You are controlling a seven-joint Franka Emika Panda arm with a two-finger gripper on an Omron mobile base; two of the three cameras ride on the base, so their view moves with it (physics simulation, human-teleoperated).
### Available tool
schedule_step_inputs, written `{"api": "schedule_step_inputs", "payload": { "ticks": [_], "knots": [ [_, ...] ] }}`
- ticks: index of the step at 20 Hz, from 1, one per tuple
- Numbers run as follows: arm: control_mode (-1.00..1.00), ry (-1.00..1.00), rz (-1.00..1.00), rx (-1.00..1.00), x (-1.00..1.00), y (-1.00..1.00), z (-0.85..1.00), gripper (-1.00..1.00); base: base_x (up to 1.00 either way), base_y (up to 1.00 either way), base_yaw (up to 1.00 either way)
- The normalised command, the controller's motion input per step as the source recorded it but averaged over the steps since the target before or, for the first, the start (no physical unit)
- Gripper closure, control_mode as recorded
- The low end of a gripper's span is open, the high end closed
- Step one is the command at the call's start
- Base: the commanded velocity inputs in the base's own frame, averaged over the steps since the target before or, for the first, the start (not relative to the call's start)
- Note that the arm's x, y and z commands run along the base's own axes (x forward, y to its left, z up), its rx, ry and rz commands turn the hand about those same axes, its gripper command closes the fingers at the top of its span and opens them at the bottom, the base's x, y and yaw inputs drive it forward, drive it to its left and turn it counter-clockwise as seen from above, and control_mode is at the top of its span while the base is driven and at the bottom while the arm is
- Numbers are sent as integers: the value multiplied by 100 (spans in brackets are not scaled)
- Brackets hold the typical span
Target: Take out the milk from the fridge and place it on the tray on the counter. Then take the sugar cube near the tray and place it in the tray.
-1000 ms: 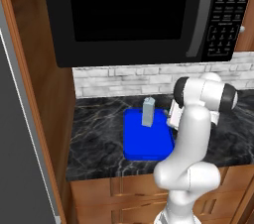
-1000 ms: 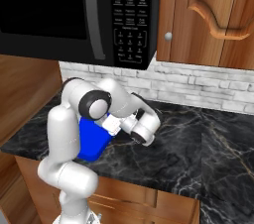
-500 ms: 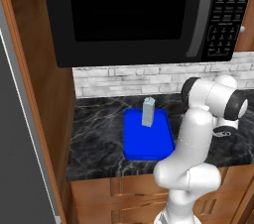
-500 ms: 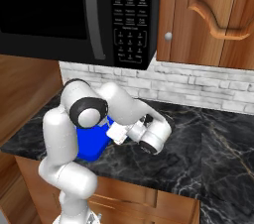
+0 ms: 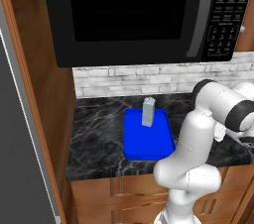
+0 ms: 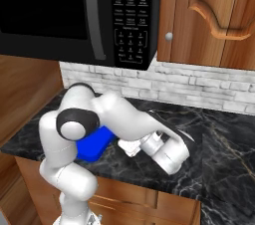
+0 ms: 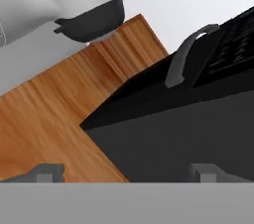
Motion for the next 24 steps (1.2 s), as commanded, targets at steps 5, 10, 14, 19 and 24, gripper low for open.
{"api": "schedule_step_inputs", "payload": {
  "ticks": [5,10,14,19,24],
  "knots": [
    [-100,24,-32,-3,-15,-43,29,-100,0,0,0],
    [-100,45,-34,-13,3,-38,16,-100,0,0,0],
    [-100,55,-29,-14,1,-37,8,-100,0,0,0],
    [-100,56,-29,-17,0,-18,11,-100,0,0,0],
    [-100,53,-29,-27,4,15,0,-100,0,0,0]
  ]
}}
